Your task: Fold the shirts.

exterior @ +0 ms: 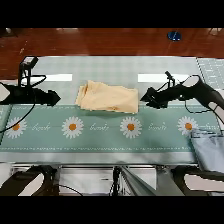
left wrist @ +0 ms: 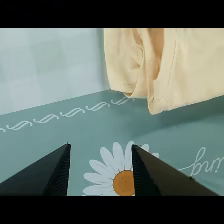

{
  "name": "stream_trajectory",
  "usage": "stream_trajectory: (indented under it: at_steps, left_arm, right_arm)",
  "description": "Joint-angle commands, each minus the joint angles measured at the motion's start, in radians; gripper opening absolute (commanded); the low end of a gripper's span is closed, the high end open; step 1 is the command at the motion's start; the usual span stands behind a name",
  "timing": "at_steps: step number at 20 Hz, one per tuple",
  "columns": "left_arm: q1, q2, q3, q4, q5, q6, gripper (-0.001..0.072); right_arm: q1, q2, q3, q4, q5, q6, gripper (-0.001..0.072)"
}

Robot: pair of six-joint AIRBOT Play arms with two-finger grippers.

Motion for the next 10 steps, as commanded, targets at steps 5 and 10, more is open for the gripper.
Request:
stream_trajectory:
  at_steps: [5, 10]
  left_arm:
    - [0.003, 0.004, 0.009, -0.001, -0.008, 0.0, 0.0477]
    - [0.003, 0.021, 0.039, -0.001, -0.002, 0.0, 0.0477]
  right_arm:
    - [0.124, -0.082, -0.003, 0.093, -0.226, 0.026, 0.0494]
    - [0.177, -0.103, -0.003, 0.291, -0.262, -0.108, 0.0271]
